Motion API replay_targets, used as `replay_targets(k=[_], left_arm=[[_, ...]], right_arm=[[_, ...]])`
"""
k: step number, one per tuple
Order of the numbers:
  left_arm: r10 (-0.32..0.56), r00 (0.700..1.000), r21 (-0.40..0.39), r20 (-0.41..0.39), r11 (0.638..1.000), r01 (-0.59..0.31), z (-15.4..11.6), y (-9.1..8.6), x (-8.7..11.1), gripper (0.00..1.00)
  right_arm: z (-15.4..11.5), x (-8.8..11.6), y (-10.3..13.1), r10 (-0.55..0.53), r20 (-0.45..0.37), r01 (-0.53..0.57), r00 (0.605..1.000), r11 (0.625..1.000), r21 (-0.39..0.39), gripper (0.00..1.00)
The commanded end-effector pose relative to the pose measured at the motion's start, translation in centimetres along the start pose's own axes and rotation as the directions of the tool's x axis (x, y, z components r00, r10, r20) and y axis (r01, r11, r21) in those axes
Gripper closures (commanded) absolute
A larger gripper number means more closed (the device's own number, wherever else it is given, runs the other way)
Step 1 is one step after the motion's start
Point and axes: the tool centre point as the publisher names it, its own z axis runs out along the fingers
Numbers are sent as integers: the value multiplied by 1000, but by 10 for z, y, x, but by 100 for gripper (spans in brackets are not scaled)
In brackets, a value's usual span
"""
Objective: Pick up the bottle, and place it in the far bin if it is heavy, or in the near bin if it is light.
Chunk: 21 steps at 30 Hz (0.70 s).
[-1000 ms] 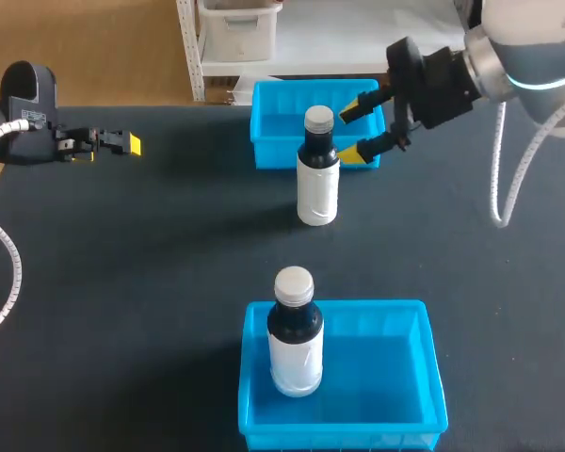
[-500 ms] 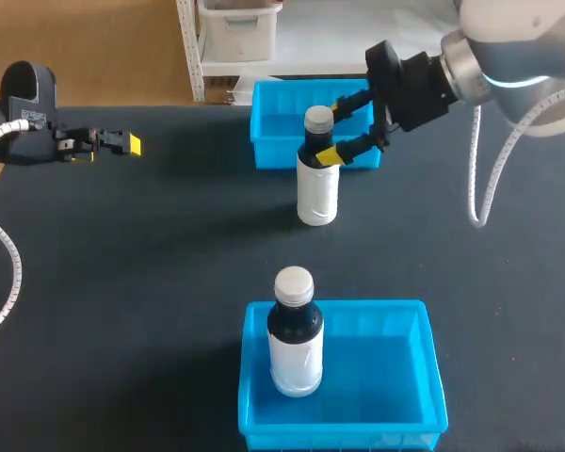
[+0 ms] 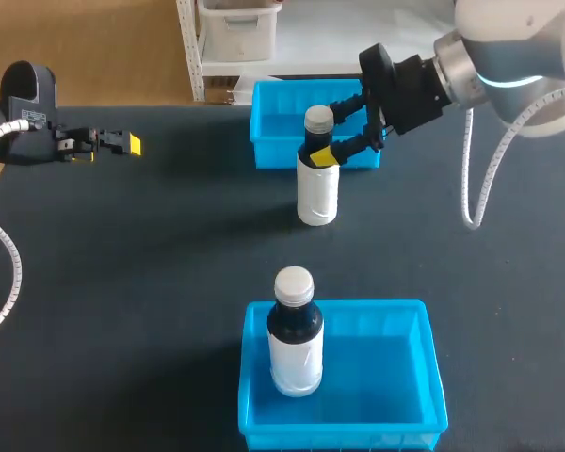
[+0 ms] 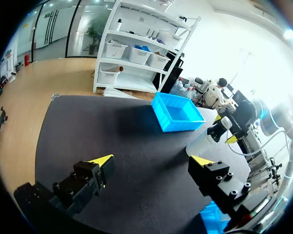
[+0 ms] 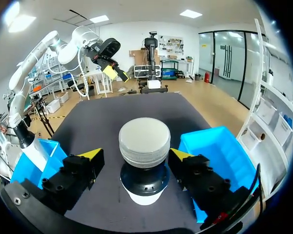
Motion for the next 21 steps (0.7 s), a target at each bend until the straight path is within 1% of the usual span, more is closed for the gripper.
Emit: replay_targets(k=[1, 5, 7, 8, 9, 12, 15, 16, 18, 19, 20, 21], left_arm=[[0, 1000, 0, 0, 1000, 0, 0, 0, 0, 0], [0, 1000, 0, 0, 1000, 0, 0, 0, 0, 0], [0, 1000, 0, 0, 1000, 0, 0, 0, 0, 0], [0, 1000, 0, 0, 1000, 0, 0, 0, 0, 0], [0, 1000, 0, 0, 1000, 0, 0, 0, 0, 0], [0, 1000, 0, 0, 1000, 0, 0, 0, 0, 0], [0, 1000, 0, 0, 1000, 0, 0, 0, 0, 0], [0, 1000, 0, 0, 1000, 0, 0, 0, 0, 0], [0, 1000, 0, 0, 1000, 0, 0, 0, 0, 0], [0, 1000, 0, 0, 1000, 0, 0, 0, 0, 0], [0, 1000, 0, 0, 1000, 0, 0, 0, 0, 0], [0, 1000, 0, 0, 1000, 0, 0, 0, 0, 0]], right_arm=[[1, 0, 0, 2, 2, -2, 1000, 1000, -3, 23], [3, 1, 0, 5, 2, -5, 1000, 1000, -5, 22], [3, 1, 0, 6, 3, -6, 1000, 1000, -5, 24], [3, 1, 0, 6, 3, -6, 1000, 1000, -5, 27], [4, 0, 0, 6, 4, -6, 1000, 1000, -6, 35], [4, 0, 0, 5, 5, -5, 1000, 1000, -6, 50], [4, -1, 0, 5, 5, -5, 1000, 1000, -4, 56], [4, -1, 0, 5, 6, -5, 1000, 1000, -3, 60], [3, -1, -1, 5, 7, -5, 1000, 1000, 0, 74], [3, -1, -1, 6, 8, -6, 1000, 1000, 1, 84], [2, -2, -1, 6, 8, -6, 1000, 1000, 2, 98], [1, -3, -1, 5, 9, -5, 1000, 1000, 3, 100]])
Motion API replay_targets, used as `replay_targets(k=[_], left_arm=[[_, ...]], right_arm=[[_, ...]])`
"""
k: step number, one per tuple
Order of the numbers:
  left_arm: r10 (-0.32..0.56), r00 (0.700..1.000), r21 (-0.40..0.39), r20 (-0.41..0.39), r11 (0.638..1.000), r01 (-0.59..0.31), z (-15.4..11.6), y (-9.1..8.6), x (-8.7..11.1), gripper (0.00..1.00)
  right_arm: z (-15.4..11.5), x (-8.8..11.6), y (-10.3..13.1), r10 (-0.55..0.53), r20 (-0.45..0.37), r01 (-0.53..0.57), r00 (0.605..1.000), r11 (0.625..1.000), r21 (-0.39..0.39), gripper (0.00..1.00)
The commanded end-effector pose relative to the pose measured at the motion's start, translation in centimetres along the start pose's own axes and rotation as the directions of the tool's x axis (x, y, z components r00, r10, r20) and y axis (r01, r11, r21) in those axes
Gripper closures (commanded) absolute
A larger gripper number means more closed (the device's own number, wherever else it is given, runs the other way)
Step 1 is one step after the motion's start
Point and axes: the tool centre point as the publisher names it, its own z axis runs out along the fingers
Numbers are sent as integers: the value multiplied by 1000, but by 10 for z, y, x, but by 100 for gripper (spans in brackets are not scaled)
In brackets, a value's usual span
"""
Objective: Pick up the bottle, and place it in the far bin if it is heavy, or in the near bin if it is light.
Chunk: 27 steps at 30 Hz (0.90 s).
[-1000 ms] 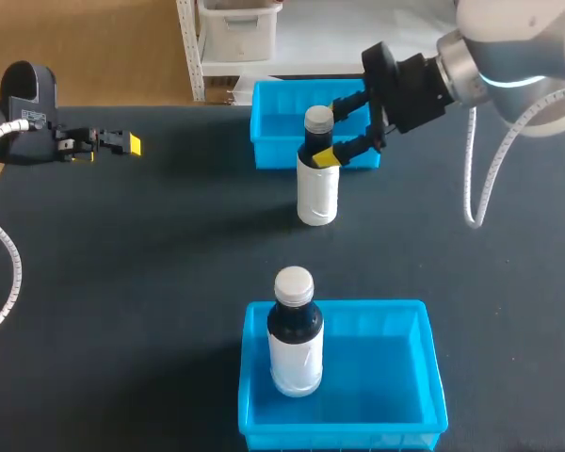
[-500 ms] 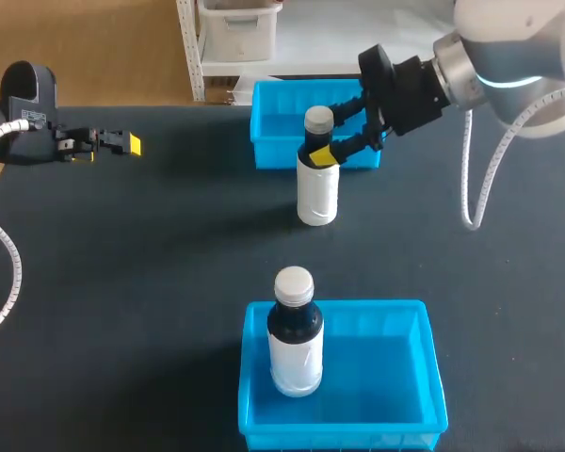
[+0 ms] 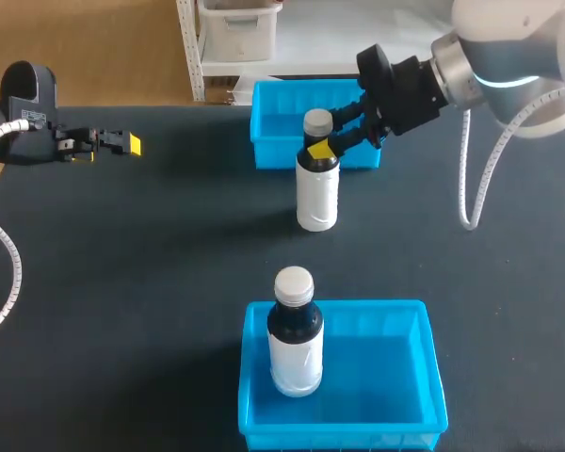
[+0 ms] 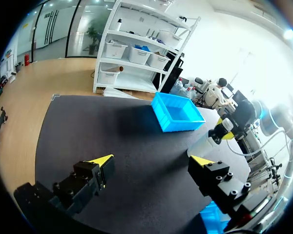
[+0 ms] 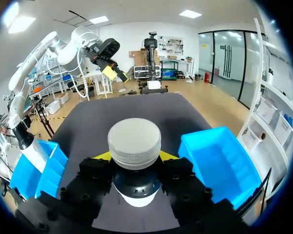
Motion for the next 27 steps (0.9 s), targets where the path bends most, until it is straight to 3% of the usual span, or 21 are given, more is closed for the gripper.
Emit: replay_targets(k=[1, 18, 27], left_arm=[[0, 1000, 0, 0, 1000, 0, 0, 0, 0, 0], [0, 1000, 0, 0, 1000, 0, 0, 0, 0, 0], [0, 1000, 0, 0, 1000, 0, 0, 0, 0, 0]], right_arm=[[-4, -3, 0, -3, 2, 3, 1000, 1000, 4, 100], [-43, -31, 1, -47, 1, 47, 999, 997, 54, 100], [-86, -23, 1, -35, -28, 38, 999, 993, 116, 100]])
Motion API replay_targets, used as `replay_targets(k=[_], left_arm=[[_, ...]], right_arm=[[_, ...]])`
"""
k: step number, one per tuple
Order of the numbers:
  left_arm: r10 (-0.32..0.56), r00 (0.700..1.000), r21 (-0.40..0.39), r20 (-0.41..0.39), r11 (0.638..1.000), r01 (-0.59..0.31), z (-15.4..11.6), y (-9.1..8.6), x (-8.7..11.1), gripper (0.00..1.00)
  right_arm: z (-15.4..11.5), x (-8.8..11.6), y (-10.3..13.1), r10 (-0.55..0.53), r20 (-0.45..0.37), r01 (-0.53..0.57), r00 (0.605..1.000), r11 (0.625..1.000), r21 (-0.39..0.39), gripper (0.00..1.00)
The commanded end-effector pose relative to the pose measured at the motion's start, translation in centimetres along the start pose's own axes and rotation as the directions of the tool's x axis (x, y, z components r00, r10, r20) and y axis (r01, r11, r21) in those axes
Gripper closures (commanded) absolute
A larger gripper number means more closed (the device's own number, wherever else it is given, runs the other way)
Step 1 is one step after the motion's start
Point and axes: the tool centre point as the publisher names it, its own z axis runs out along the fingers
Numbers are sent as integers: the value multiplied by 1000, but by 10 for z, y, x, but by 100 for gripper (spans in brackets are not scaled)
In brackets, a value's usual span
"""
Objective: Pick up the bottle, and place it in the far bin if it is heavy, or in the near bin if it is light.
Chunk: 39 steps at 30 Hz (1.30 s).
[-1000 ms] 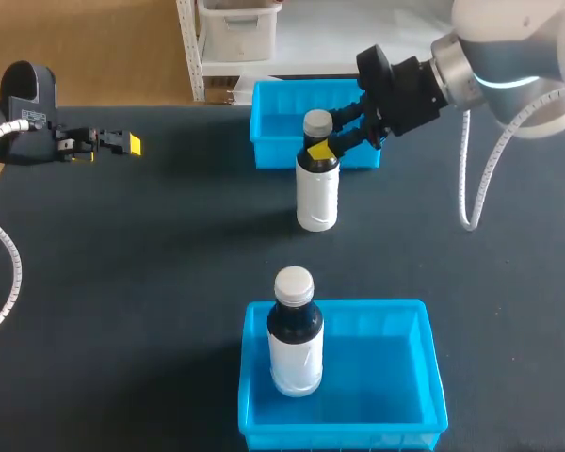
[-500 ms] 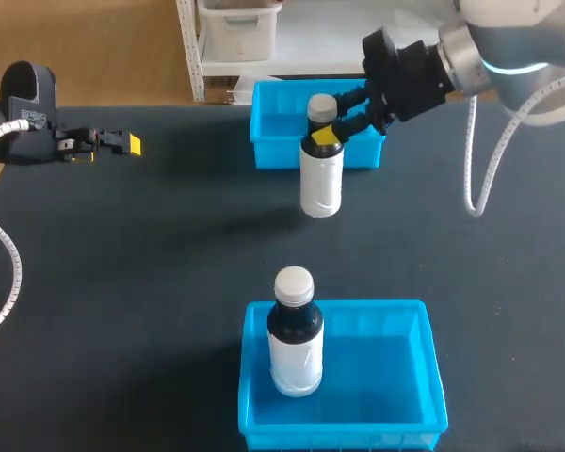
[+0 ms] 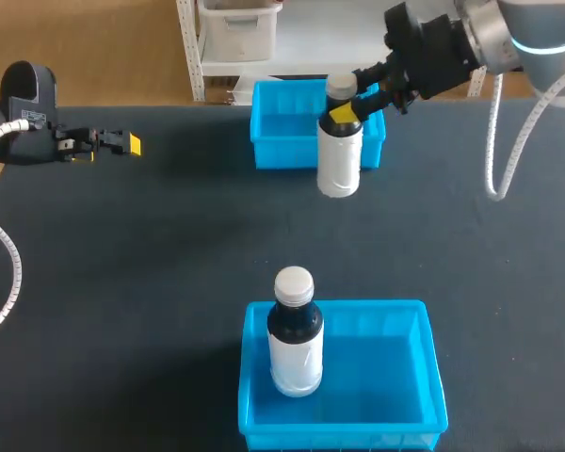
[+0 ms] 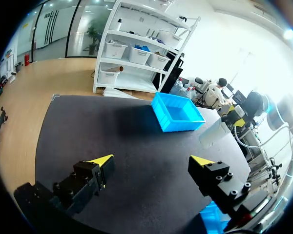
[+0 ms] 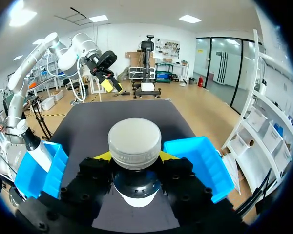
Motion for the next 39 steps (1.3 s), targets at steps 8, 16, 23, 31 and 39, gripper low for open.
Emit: replay_targets(k=[8, 16, 23, 31, 39], left_arm=[[0, 1000, 0, 0, 1000, 0, 0, 0, 0, 0], [0, 1000, 0, 0, 1000, 0, 0, 0, 0, 0], [0, 1000, 0, 0, 1000, 0, 0, 0, 0, 0], [0, 1000, 0, 0, 1000, 0, 0, 0, 0, 0], [0, 1000, 0, 0, 1000, 0, 0, 0, 0, 0]], right_arm=[[-77, 27, 7, 61, -40, -55, 997, 990, 126, 100], [-117, 37, 17, 81, -52, -71, 995, 983, 172, 100], [-143, 36, 41, 27, -22, -25, 999, 994, 110, 100], [-157, 23, 84, -53, 33, 54, 998, 998, -32, 100], [-155, 6, 131, -106, 25, 109, 994, 986, -124, 100]])
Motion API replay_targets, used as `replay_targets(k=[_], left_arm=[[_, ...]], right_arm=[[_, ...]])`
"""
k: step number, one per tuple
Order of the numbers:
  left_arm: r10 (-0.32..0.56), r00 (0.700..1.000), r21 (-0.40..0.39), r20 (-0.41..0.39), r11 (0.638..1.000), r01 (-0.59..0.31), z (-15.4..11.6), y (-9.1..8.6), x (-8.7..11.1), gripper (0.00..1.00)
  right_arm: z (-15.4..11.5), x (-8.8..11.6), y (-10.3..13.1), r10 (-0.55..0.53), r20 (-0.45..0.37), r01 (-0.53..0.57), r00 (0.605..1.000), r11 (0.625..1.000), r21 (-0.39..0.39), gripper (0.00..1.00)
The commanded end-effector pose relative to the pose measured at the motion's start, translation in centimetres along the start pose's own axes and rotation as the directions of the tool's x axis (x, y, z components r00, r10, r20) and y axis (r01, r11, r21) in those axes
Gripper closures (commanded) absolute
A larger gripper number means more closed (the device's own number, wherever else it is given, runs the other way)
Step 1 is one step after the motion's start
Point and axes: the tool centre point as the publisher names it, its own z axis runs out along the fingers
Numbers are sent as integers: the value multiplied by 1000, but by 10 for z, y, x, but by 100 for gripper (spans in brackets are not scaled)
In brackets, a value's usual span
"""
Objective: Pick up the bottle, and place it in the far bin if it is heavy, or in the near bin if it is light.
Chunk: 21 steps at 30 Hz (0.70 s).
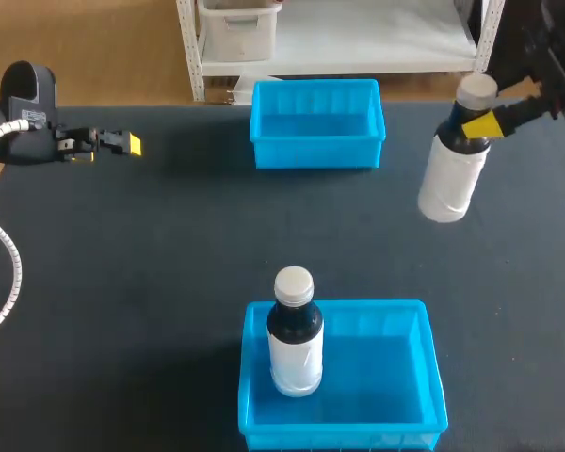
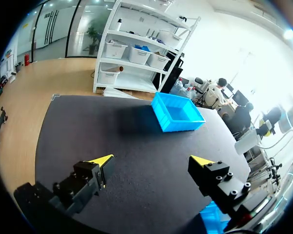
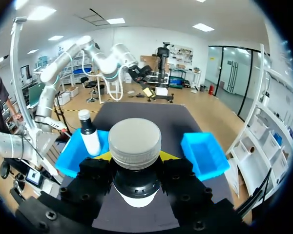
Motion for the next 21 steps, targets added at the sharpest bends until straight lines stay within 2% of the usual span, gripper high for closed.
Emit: replay_targets(k=[1, 10, 18, 21], left_arm=[[0, 1000, 0, 0, 1000, 0, 0, 0, 0, 0], [0, 1000, 0, 0, 1000, 0, 0, 0, 0, 0], [0, 1000, 0, 0, 1000, 0, 0, 0, 0, 0], [0, 1000, 0, 0, 1000, 0, 0, 0, 0, 0]], right_arm=[[1, -14, 25, -18, -9, 18, 1000, 1000, -18, 100], [27, -36, 87, -63, 33, 67, 997, 988, -141, 100], [65, -38, 138, -88, 45, 98, 995, 952, -291, 100], [74, -37, 151, -109, 37, 115, 993, 938, -326, 100]])
